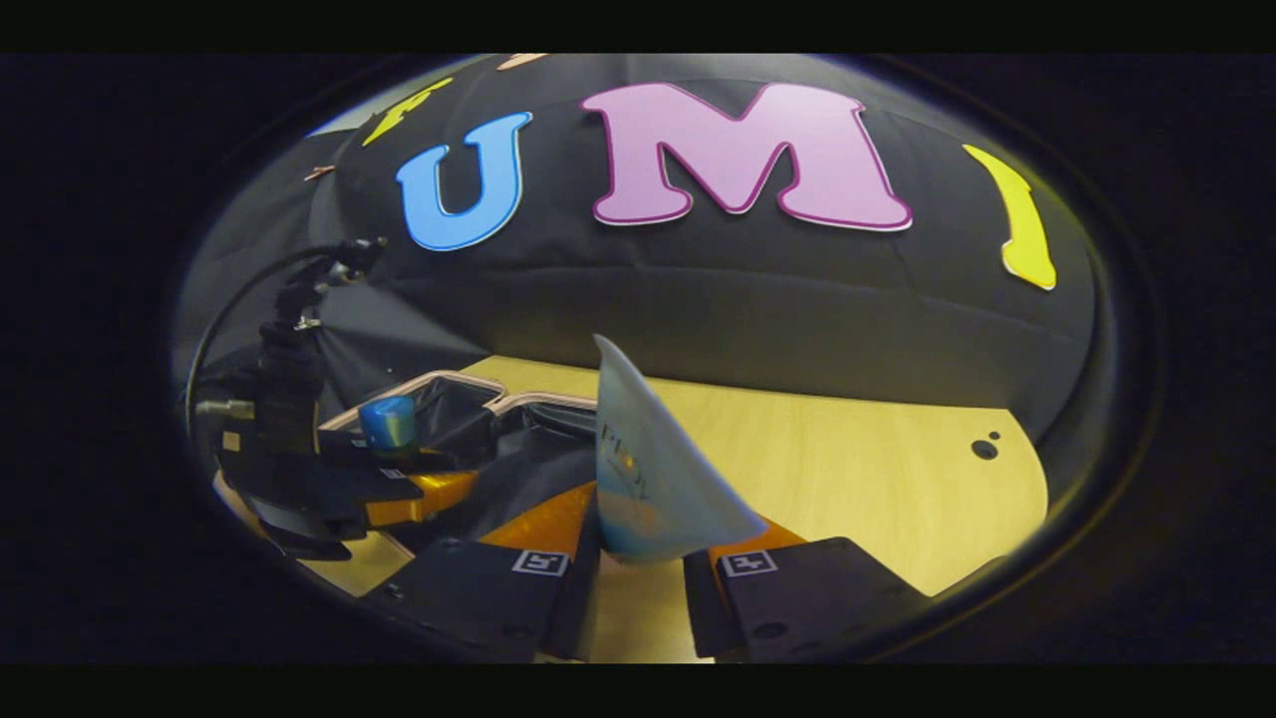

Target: First open the suitcase, pack the skin care products into it, and then close the suitcase.

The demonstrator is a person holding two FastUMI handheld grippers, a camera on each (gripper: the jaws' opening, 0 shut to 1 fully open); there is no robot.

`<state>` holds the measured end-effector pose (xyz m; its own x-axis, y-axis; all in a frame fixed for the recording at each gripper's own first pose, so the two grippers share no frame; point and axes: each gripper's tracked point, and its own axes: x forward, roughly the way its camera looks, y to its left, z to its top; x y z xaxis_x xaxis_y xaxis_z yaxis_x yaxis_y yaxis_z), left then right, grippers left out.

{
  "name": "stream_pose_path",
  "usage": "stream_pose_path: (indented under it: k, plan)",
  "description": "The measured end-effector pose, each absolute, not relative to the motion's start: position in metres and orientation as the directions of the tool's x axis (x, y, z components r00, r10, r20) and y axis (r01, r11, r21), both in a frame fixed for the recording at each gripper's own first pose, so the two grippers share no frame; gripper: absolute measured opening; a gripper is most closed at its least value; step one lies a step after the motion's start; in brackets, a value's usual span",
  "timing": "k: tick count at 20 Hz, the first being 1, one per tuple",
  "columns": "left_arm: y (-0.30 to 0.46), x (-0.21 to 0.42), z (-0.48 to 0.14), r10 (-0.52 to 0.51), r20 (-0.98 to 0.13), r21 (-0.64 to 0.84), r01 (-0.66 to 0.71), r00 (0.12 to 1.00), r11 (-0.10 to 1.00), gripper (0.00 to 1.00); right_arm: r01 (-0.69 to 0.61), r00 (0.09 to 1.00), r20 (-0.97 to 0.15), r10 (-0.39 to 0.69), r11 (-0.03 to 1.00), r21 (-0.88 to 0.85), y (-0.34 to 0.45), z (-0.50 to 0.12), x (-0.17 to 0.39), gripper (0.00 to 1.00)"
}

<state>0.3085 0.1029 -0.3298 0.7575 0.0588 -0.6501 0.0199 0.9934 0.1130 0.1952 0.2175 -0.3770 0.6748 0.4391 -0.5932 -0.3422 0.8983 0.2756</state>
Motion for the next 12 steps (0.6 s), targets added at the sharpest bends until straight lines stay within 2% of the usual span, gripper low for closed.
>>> stream_pose_path:
  k: [2,4,5,6,12]
  plan:
    - [0.103,0.31,-0.344,0.038,-0.702,0.104,0.05,0.711,0.993,0.47,-0.347,0.656,-0.61,0.445,0.895,0.28,0.231,-0.38,0.195,0.4]
    - [0.106,0.307,-0.355,0.026,-0.738,0.082,0.052,0.675,0.995,0.53,-0.355,0.647,-0.616,0.449,0.893,0.278,0.239,-0.383,0.194,0.4]
    - [0.109,0.306,-0.36,0.036,-0.752,0.075,0.032,0.658,0.997,0.46,-0.355,0.644,-0.618,0.451,0.892,0.28,0.24,-0.383,0.194,0.4]
    - [0.114,0.307,-0.365,0.047,-0.766,0.07,0.011,0.641,0.997,0.5,-0.353,0.64,-0.62,0.454,0.89,0.288,0.241,-0.383,0.193,0.4]
    - [0.132,0.31,-0.398,0.121,-0.857,0.095,-0.077,0.501,0.993,0.5,-0.351,0.614,-0.646,0.453,0.89,0.29,0.243,-0.392,0.187,0.4]
